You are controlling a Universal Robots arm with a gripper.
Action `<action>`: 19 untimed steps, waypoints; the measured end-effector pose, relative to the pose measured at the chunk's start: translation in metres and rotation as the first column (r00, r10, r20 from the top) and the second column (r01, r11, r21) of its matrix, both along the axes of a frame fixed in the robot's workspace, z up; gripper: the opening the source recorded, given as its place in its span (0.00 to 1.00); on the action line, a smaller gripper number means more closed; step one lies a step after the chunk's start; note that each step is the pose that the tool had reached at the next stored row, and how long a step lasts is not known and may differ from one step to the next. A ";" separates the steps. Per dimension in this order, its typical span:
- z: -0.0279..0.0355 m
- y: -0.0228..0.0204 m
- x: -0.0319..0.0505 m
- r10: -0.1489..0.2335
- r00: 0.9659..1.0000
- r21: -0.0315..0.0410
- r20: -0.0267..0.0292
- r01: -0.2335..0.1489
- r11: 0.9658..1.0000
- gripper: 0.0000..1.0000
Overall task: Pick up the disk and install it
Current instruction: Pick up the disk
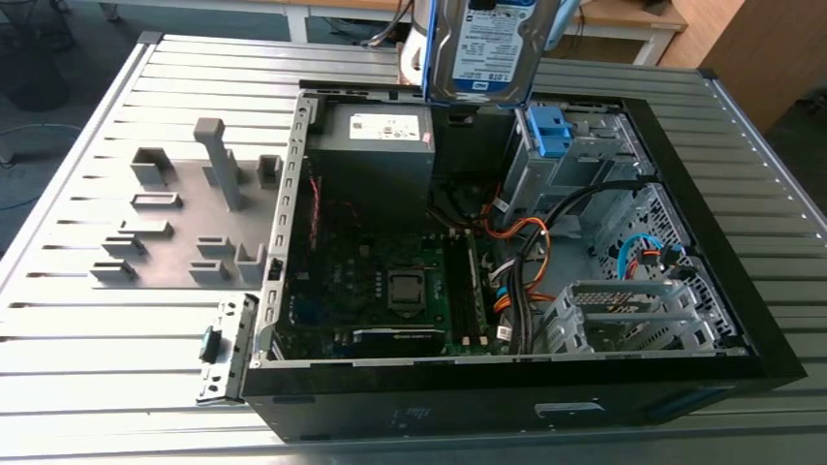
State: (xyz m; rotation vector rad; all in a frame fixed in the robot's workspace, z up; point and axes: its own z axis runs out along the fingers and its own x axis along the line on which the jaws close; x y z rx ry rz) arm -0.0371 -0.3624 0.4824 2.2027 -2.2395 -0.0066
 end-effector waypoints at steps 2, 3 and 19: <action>0.0000 -0.0007 0.0000 0.000 1.000 -0.001 0.000 0.000 1.000 0.36; 0.0000 -0.0011 0.0000 0.000 1.000 -0.001 0.000 0.000 1.000 0.36; 0.0000 -0.0068 0.0000 0.000 1.000 -0.005 0.000 0.000 1.000 0.36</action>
